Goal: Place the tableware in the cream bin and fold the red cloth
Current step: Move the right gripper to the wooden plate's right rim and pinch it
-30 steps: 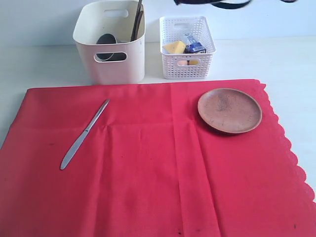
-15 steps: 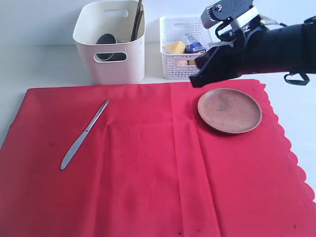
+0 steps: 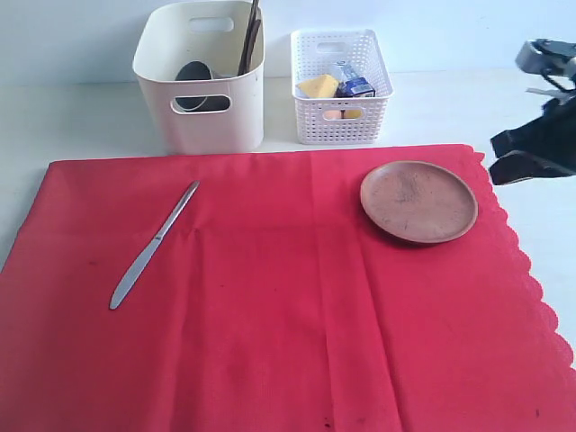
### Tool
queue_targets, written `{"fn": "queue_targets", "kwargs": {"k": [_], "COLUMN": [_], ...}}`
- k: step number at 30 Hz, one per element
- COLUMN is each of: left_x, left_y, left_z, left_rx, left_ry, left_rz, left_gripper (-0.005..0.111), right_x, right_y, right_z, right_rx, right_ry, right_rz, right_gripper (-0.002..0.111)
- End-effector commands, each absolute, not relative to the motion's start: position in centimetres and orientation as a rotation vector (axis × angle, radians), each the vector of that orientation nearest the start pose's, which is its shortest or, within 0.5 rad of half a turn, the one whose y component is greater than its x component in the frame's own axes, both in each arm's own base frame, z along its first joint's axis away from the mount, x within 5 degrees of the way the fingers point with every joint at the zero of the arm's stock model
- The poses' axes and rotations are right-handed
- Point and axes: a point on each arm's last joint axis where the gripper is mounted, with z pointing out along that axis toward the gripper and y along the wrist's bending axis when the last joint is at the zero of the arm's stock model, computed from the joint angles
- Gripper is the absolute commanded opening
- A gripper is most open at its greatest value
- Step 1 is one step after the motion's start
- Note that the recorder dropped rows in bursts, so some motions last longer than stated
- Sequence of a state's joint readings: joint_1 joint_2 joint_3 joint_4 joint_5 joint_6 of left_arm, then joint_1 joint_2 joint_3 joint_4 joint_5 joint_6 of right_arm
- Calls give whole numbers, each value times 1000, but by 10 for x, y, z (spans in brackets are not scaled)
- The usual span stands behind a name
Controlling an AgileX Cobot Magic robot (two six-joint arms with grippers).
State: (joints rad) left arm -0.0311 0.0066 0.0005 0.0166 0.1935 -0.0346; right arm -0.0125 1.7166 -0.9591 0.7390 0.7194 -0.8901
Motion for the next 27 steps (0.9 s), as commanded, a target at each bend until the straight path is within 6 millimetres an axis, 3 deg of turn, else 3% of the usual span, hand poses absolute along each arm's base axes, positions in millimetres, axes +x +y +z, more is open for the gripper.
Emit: {"fn": "queue_targets", "kwargs": {"k": [1, 4, 8, 12, 20, 27], "left_x": [56, 56, 56, 56, 56, 56], "left_y": [-1, -1, -1, -1, -1, -1], "left_z": [196, 196, 196, 196, 196, 196], "left_rx": [1, 1, 1, 1, 1, 1], "left_ry": [1677, 1677, 1677, 1677, 1677, 1677], "left_rz": [-39, -39, -39, -39, -39, -39], "left_gripper": [4, 4, 4, 4, 4, 4], "right_x": [339, 343, 340, 345, 351, 352], "right_y": [6, 5, 24, 45, 56, 58], "right_z": [173, 171, 159, 141, 121, 107], "right_rx": [-120, 76, -164, -261, -247, -223], "right_ry": [2588, 2575, 2624, 2690, 2730, 2756], "right_rz": [363, 376, 407, 461, 428, 457], "right_gripper": [0, 0, 0, 1, 35, 39]}}
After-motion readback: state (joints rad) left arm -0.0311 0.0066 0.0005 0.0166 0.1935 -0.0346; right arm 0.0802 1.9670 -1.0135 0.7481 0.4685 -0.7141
